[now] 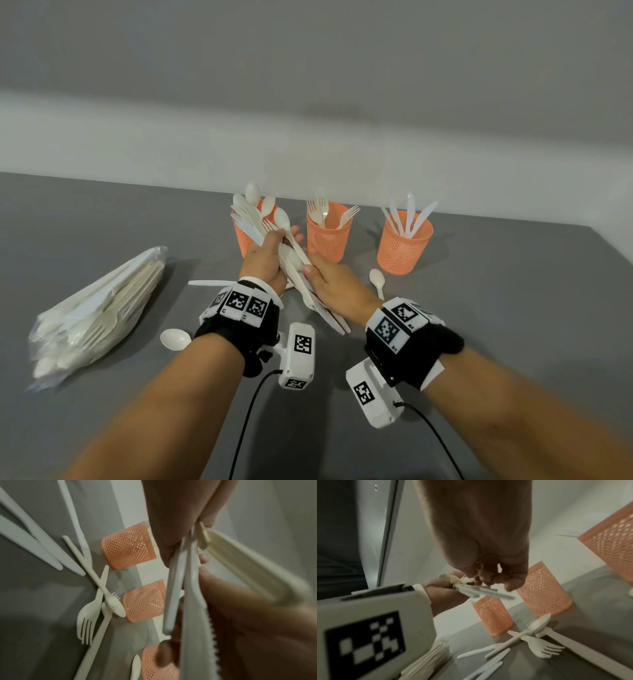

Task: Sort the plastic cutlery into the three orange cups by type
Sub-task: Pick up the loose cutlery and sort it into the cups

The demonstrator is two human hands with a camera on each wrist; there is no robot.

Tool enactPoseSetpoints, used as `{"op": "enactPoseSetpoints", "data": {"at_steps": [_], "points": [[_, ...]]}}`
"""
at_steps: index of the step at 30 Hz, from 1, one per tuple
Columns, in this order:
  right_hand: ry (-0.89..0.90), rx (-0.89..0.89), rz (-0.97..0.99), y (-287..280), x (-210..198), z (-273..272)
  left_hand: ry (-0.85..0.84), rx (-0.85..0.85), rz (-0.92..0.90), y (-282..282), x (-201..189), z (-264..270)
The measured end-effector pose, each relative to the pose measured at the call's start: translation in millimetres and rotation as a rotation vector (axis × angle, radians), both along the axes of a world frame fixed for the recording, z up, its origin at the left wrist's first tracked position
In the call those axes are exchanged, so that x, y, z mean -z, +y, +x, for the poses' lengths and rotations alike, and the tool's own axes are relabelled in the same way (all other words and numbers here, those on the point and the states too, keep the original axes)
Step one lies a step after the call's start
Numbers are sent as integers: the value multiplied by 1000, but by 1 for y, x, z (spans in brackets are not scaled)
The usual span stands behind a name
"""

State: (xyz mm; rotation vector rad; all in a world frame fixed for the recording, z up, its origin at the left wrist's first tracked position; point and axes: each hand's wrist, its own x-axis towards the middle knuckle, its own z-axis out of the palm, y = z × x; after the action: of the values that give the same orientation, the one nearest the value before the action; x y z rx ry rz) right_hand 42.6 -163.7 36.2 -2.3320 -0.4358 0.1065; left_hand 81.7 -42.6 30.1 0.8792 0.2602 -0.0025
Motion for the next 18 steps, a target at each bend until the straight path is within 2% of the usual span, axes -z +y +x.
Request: {"op": "enactPoseSetpoints", "data": {"at_steps": [2,4,6,7,9,13,18], "points": [[82,37,25,-2,0,-2,-26,-26,-31,-1,-3,1],[322,64,87,-8,4,-7,-47,-63,-132,3,-5,5],[540,60,287,-21,9,-11,-52,-88,-226,11,-5,9],[587,48,383,-28,9,-13,-53,-87,-254,15,-5,9],[589,75,521,-41,9,-10,-51,-97,-277,19,-5,10],[562,252,753,-63,4,-1,-40,-134,-307,25,-2,12],[509,310,1259,-60,-4,6,-9,-63,-237,15,4,12]]}}
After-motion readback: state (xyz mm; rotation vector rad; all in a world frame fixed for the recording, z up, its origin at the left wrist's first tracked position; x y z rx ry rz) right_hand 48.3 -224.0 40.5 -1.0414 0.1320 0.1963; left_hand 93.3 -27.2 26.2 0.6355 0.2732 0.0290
